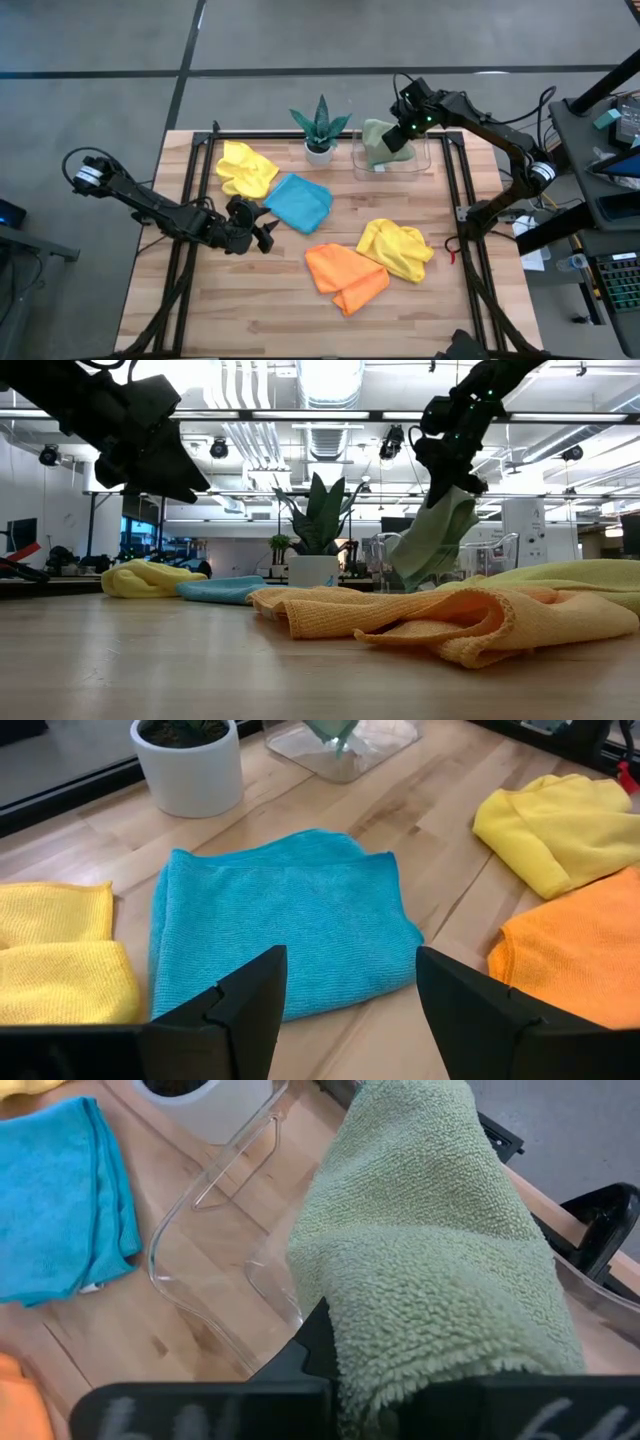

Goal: Fold microfiber towels
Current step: Put the green microfiber towel into the transparent bin

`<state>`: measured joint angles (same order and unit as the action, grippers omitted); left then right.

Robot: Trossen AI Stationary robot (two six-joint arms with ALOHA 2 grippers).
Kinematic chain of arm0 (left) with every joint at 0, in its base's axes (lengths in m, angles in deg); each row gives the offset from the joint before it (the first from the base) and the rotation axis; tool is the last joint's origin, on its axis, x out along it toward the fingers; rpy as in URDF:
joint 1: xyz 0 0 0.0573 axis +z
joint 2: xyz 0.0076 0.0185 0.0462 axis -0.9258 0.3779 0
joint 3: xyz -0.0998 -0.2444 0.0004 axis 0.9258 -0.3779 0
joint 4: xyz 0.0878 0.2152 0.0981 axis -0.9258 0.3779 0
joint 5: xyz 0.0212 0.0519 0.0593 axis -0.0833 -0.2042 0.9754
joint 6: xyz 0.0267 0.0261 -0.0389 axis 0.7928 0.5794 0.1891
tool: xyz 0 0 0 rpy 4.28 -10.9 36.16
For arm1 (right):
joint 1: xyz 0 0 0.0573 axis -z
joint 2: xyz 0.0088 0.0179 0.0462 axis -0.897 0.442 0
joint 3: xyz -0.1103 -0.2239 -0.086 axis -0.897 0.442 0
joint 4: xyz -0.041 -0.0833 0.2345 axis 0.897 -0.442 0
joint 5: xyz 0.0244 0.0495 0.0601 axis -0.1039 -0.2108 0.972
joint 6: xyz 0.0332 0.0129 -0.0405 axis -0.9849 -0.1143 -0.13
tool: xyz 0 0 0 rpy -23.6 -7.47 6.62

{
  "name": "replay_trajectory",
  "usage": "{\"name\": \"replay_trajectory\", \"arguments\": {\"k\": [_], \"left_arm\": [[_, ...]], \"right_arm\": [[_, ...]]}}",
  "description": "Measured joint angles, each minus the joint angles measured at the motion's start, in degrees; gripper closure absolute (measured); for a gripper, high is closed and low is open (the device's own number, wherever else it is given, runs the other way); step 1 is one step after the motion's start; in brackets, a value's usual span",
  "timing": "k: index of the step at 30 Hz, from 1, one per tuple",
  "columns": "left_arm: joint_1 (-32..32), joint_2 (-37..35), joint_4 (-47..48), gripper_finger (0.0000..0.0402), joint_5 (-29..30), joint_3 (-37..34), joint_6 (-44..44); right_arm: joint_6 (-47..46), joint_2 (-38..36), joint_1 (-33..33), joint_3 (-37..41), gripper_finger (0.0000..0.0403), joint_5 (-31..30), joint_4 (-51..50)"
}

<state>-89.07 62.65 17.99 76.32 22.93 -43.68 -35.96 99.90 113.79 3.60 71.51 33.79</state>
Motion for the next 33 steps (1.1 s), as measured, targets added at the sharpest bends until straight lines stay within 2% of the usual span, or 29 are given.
{"name": "replay_trajectory", "arguments": {"k": [20,28,33], "left_arm": [[0.0,0.0,-0.5,0.0194,0.3,0.0,1.5],[0.0,0.0,-0.5,0.0194,0.4,0.0,1.5],[0.0,0.0,-0.4,0.0194,0.4,0.0,1.5]], "right_arm": [[-0.7,0.0,0.0,0.0,0.039,0.2,0.2],[-1.5,0.2,0.0,0.8,0.039,2.5,0.2],[-2.3,0.2,0.0,2.7,0.039,-0.3,1.3]]}}
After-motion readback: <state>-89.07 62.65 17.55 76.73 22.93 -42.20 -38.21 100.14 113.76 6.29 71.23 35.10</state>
